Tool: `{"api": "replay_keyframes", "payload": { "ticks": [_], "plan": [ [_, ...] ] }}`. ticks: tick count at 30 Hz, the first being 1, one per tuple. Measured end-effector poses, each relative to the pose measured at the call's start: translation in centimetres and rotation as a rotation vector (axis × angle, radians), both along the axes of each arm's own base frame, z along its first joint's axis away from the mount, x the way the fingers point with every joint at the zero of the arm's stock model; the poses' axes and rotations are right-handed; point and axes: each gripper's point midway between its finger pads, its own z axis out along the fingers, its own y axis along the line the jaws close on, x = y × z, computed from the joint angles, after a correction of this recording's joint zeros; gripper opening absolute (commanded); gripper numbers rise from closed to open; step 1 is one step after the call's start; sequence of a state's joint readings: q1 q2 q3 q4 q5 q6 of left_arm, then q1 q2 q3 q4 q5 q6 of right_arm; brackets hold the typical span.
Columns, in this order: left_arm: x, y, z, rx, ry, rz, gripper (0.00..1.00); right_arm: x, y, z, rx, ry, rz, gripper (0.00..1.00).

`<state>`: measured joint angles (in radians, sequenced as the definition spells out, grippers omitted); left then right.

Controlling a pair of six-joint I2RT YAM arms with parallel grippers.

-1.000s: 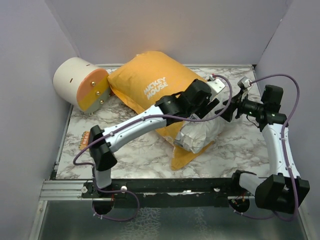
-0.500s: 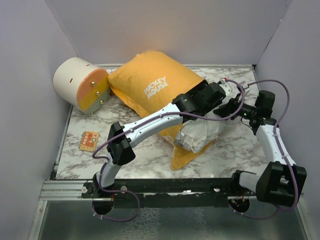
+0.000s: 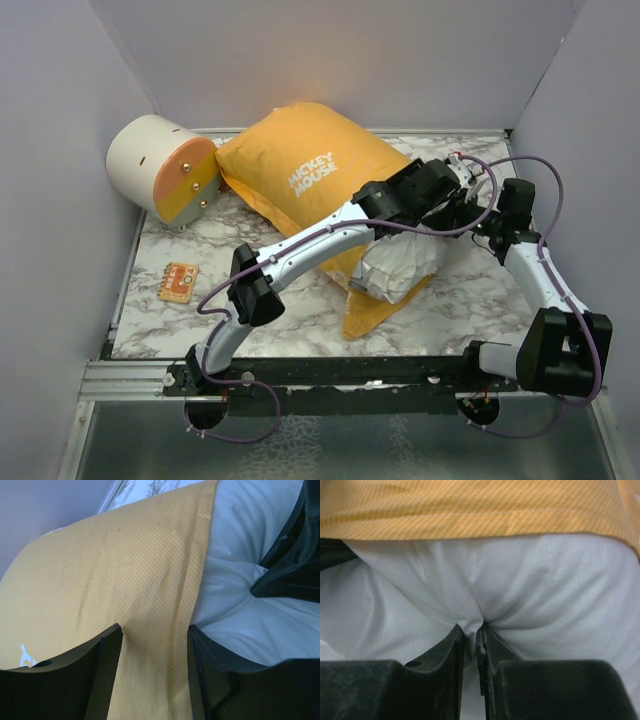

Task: Put the pillow into the pillowcase
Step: Stuff the pillow into the pillowcase.

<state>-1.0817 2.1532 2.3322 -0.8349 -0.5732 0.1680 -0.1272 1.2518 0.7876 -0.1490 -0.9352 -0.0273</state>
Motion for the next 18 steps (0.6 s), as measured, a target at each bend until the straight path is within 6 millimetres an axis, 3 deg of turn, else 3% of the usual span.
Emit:
{"api": "replay_keyframes", "payload": {
  "ticks": [6,16,18],
  "plan": [
    [0.13,-0.22,0.22,0.015,0.002,-0.005,0.41,0.16,0.21,-0.04,-0.003,-0.007,0.005,0.14],
    [0.47,-0.24,0.38,0.022,0.0,-0.004,0.48,0.27,0.44,-0.13,-0.004,-0.009,0.012,0.14],
    [0.66,-0.19,0.56,0.018,-0.003,-0.001,0.36,0.28,0.46,-0.11,-0.004,-0.011,0.013,0.14]
  ]
}}
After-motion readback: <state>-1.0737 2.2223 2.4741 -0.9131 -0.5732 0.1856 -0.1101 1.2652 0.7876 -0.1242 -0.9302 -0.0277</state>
